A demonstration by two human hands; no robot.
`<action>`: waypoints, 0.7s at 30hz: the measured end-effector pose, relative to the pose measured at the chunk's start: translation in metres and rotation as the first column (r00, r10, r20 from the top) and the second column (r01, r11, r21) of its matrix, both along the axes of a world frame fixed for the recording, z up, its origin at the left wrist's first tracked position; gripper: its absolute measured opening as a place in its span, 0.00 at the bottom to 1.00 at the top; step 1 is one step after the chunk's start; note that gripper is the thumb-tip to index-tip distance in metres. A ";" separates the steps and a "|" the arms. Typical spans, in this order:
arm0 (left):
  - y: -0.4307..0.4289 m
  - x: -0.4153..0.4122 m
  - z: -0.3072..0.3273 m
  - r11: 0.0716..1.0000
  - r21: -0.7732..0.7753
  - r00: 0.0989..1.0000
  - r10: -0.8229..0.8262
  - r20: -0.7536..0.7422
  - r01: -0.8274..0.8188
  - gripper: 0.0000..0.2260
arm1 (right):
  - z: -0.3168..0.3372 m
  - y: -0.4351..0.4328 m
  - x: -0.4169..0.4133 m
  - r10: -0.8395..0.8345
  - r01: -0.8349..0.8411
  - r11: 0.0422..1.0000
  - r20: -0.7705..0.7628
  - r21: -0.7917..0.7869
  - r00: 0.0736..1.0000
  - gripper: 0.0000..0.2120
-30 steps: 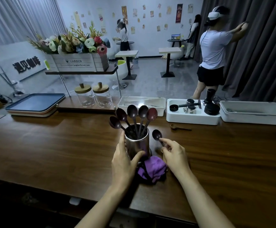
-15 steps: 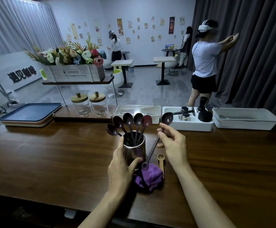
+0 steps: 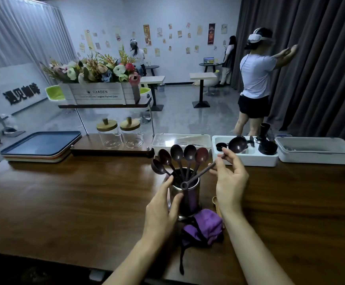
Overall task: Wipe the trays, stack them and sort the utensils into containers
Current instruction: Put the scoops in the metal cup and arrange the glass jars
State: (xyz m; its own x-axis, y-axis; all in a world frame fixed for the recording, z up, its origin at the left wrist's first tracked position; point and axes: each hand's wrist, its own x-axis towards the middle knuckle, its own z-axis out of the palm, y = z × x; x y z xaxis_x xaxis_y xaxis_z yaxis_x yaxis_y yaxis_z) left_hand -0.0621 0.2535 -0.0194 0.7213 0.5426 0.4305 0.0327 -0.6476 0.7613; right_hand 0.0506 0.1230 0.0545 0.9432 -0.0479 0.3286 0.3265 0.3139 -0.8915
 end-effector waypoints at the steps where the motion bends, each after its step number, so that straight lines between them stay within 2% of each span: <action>1: 0.002 0.000 0.000 1.000 -0.008 1.000 -0.014 0.012 0.014 0.23 | 0.001 0.002 -0.001 -0.022 0.022 1.000 -0.002 -0.001 1.000 0.13; 3: 0.006 0.001 0.000 0.999 -0.019 0.999 -0.038 0.025 0.038 0.23 | 0.001 0.003 -0.002 -0.069 0.069 0.996 0.013 -0.051 0.998 0.13; 6: 0.013 0.002 0.000 0.997 0.003 0.996 -0.079 0.029 0.079 0.25 | -0.005 0.006 -0.008 -0.085 0.093 0.970 0.048 -0.225 0.995 0.14; 10: 0.021 0.003 0.002 0.990 0.062 0.990 -0.133 0.047 0.130 0.23 | -0.014 0.013 -0.030 -0.078 0.125 0.873 0.117 -0.471 0.990 0.11; 21: 0.034 0.003 0.000 0.964 0.092 0.965 -0.256 0.053 0.251 0.24 | -0.036 0.022 -0.065 -0.105 0.121 0.748 0.064 -0.653 0.992 0.14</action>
